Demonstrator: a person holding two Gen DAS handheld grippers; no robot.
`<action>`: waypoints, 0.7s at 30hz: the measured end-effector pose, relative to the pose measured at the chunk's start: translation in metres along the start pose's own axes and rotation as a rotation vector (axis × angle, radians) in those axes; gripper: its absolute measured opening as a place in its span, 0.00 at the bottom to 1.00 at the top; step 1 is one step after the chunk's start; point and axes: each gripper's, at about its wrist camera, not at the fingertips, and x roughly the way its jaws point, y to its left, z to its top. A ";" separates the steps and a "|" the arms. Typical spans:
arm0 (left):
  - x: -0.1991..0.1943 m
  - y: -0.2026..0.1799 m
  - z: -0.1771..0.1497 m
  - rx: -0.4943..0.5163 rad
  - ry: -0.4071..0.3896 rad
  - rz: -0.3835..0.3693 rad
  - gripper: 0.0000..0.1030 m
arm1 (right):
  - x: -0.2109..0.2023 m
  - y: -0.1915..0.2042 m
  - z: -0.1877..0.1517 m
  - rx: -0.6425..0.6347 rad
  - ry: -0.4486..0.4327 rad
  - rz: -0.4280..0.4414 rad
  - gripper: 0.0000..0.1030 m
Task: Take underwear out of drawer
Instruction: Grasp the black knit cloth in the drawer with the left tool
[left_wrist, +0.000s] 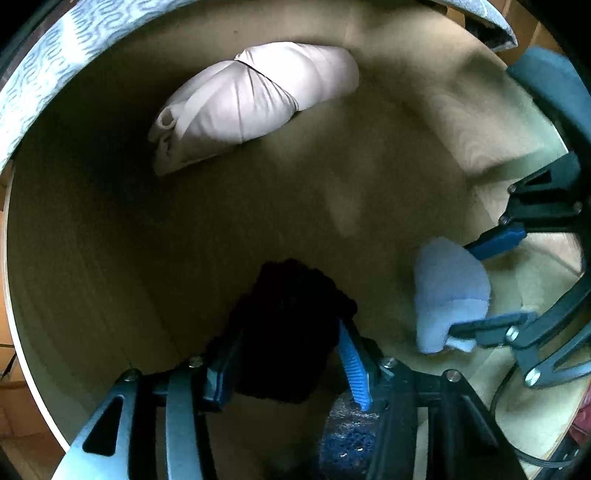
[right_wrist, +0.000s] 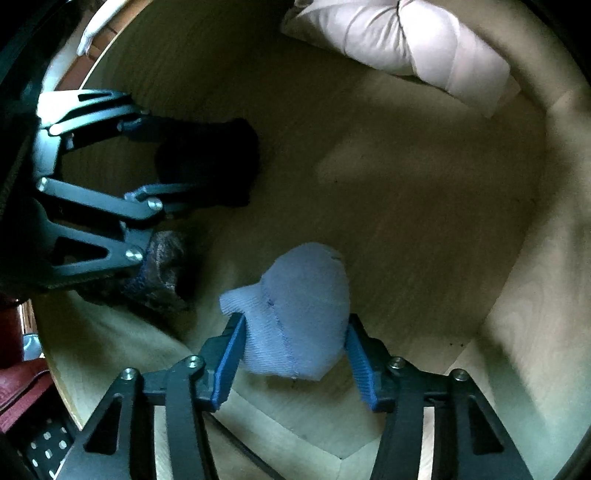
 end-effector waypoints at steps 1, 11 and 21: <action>0.002 -0.001 0.001 -0.001 0.000 -0.001 0.49 | -0.004 -0.001 0.000 0.002 -0.009 -0.007 0.48; 0.023 -0.008 0.015 0.006 0.034 0.033 0.55 | -0.013 -0.001 0.008 0.028 -0.021 -0.097 0.58; 0.023 -0.010 0.017 -0.008 0.037 0.021 0.55 | 0.015 0.014 0.009 0.051 0.022 -0.117 0.66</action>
